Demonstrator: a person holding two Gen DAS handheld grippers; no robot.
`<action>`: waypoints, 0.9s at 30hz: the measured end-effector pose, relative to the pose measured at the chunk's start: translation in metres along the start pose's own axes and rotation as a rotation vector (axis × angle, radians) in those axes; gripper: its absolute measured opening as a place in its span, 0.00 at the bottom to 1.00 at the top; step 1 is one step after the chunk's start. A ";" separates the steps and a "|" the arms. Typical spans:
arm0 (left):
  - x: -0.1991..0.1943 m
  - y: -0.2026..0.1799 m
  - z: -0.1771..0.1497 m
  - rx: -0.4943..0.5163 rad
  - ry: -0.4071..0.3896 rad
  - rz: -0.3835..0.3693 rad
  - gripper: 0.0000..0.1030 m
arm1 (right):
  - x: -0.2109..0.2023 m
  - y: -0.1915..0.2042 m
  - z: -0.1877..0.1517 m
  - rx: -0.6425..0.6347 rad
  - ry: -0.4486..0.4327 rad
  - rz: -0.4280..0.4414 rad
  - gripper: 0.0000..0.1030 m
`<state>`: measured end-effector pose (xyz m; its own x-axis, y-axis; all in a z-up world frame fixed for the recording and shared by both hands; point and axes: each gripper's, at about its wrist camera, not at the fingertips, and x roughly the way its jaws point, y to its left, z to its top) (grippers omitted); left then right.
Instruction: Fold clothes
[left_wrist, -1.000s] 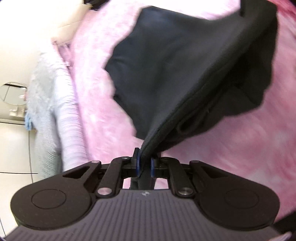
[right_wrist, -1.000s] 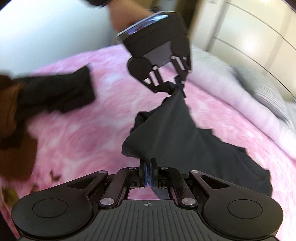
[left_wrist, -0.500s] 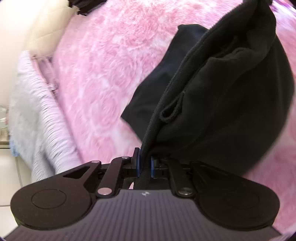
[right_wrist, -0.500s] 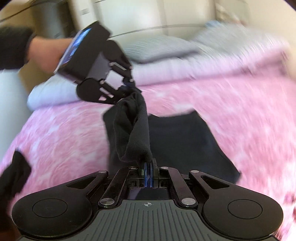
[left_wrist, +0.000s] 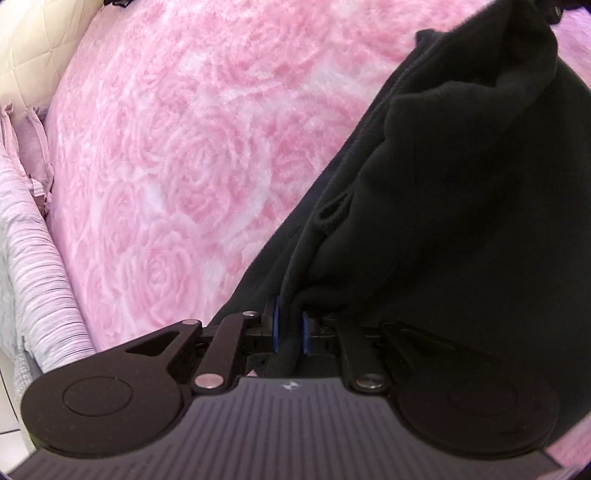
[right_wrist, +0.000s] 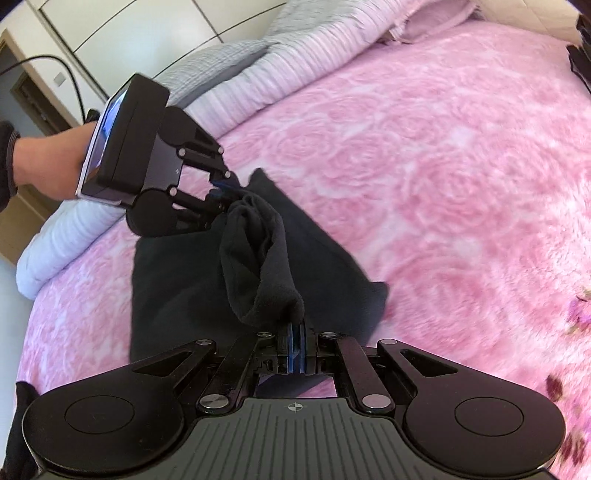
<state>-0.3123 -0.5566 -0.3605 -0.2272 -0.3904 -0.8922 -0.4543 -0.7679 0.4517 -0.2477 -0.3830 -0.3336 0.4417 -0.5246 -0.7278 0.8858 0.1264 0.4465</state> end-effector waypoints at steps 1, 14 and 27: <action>0.003 0.003 0.000 -0.028 -0.004 0.002 0.18 | 0.004 -0.005 0.000 0.013 0.011 -0.003 0.02; -0.049 0.057 -0.082 -0.691 -0.147 -0.108 0.31 | -0.030 0.015 -0.006 -0.041 -0.046 -0.162 0.36; 0.028 0.059 -0.056 -0.789 -0.119 -0.196 0.40 | 0.044 0.004 0.017 -0.195 0.007 -0.243 0.28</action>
<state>-0.2974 -0.6412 -0.3581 -0.3166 -0.1899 -0.9294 0.2346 -0.9650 0.1173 -0.2276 -0.4198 -0.3552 0.2137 -0.5537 -0.8048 0.9760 0.1570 0.1510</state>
